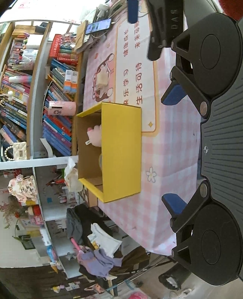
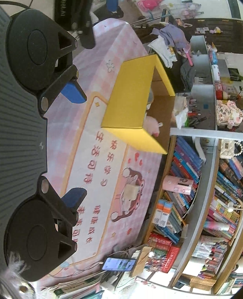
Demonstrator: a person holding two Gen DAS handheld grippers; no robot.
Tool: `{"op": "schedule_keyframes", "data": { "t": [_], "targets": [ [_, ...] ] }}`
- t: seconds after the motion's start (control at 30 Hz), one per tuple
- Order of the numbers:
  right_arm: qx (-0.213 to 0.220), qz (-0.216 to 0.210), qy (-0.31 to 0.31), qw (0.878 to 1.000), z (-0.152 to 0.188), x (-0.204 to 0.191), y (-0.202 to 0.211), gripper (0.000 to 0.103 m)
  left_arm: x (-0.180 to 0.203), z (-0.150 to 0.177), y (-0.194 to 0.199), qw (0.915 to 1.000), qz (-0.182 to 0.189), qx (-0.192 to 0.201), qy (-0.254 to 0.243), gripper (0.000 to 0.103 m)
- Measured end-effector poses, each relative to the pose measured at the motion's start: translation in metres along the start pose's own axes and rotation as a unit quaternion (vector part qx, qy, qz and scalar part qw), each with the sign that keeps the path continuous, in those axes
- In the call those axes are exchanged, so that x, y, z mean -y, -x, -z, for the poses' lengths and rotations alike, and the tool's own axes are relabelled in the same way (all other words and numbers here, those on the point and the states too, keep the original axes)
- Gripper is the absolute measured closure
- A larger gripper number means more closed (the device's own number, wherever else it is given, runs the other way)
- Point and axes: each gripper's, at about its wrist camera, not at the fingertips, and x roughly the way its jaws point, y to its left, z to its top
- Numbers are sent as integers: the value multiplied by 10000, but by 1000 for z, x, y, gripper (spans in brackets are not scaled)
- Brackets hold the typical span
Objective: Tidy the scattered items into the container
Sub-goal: 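Lift both open tools out of the box and back away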
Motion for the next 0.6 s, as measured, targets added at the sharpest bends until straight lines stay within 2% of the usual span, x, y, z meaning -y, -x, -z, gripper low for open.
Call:
{"op": "schedule_keyframes", "data": {
  "t": [0.13,0.23,0.4,0.6],
  "targets": [
    [-77,134,-43,9999,8,8,5,5,8,0,-3,9999,148,-70,-41,1],
    [-202,216,-55,9995,13,13,6,5,20,2,-9,9991,265,-242,-238,1],
    [-300,303,-135,9990,17,21,7,5,32,2,-11,9976,431,-302,-452,1],
    [-338,322,-167,9988,18,25,5,5,33,3,-19,9968,490,-469,-415,1]
  ]
}}
